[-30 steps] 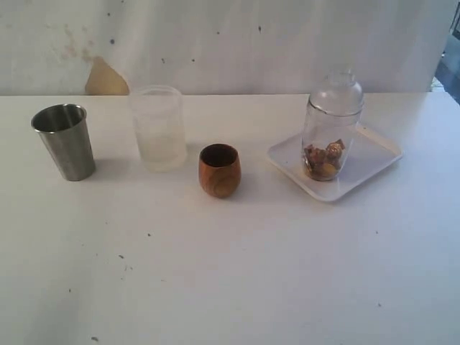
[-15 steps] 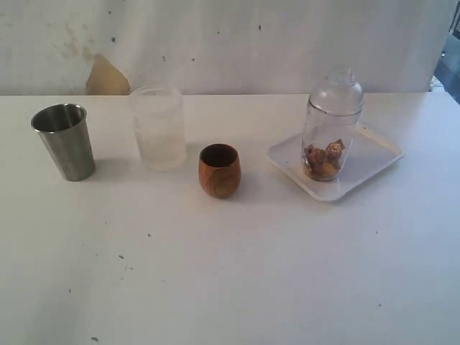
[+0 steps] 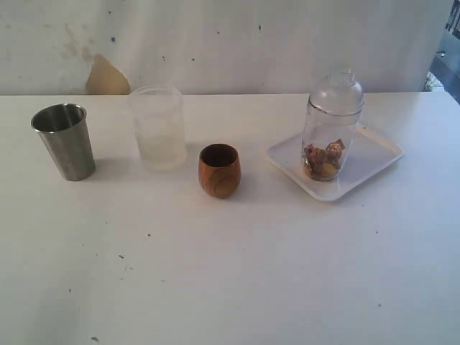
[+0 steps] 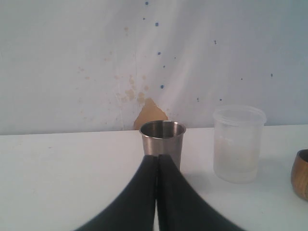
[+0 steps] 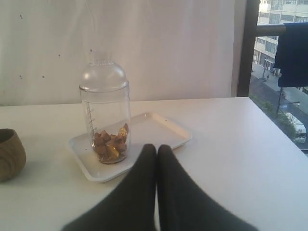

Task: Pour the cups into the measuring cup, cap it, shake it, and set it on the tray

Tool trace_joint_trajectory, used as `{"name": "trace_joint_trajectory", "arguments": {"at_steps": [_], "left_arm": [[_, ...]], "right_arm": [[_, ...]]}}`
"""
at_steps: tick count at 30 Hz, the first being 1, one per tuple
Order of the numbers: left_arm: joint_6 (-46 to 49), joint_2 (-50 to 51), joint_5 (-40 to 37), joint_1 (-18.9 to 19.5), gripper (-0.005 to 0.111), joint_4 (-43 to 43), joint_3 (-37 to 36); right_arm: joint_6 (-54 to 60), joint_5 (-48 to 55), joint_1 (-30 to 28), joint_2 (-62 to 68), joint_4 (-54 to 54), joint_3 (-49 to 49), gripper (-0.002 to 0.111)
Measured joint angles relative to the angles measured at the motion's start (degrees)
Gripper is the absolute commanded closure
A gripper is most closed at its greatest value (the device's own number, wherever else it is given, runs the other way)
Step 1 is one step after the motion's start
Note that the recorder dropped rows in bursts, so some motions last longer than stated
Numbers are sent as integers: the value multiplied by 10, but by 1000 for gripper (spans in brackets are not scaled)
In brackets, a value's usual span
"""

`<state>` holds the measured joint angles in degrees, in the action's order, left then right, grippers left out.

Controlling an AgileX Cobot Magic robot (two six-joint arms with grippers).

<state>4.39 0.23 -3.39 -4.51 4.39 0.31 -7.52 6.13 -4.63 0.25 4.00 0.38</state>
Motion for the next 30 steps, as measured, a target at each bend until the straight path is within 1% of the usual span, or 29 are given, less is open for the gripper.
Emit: {"name": "trace_joint_trajectory", "arguments": {"at_steps": [8,16,30], "left_arm": [[0,0,0,0,106,0,0],[0,0,0,0,106,0,0],[0,0,0,0,106,0,0]], "right_arm": [[0,4,0,0,2,0,108],[40,28,0,0,8,0,108],[40,32,0,0,8,0,108]]}}
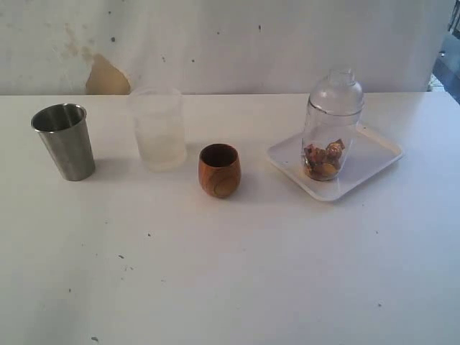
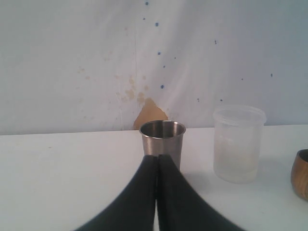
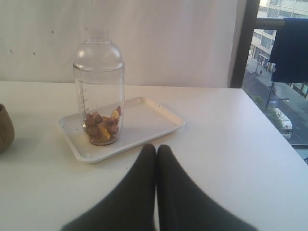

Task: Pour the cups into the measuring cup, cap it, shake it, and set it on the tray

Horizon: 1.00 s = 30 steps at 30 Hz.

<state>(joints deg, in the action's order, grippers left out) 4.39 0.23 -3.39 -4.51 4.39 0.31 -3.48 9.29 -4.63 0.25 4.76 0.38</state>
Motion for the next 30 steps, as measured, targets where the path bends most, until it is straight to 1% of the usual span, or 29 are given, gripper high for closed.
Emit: {"name": "trace_joint_trajectory", "arguments": {"at_steps": [30], "left_arm": [[0,0,0,0,106,0,0]], "right_arm": [[12,0,0,0,-2,0,108]]}}
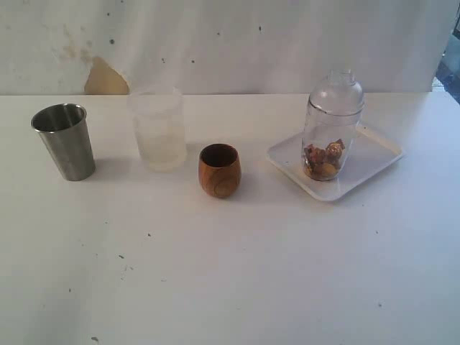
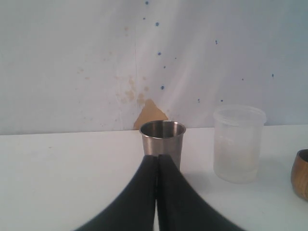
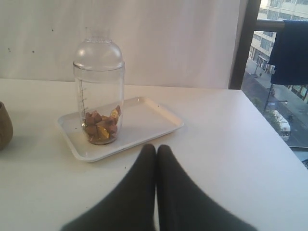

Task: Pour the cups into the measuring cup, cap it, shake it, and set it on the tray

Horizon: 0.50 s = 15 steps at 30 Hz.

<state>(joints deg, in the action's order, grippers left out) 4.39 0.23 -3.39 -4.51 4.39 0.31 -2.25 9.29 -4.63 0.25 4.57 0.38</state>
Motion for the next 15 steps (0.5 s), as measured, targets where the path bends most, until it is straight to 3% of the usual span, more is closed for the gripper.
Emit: {"name": "trace_joint_trajectory", "arguments": {"at_steps": [15], "left_arm": [[0,0,0,0,106,0,0]], "right_arm": [[16,9,0,0,0,0,108]]}}
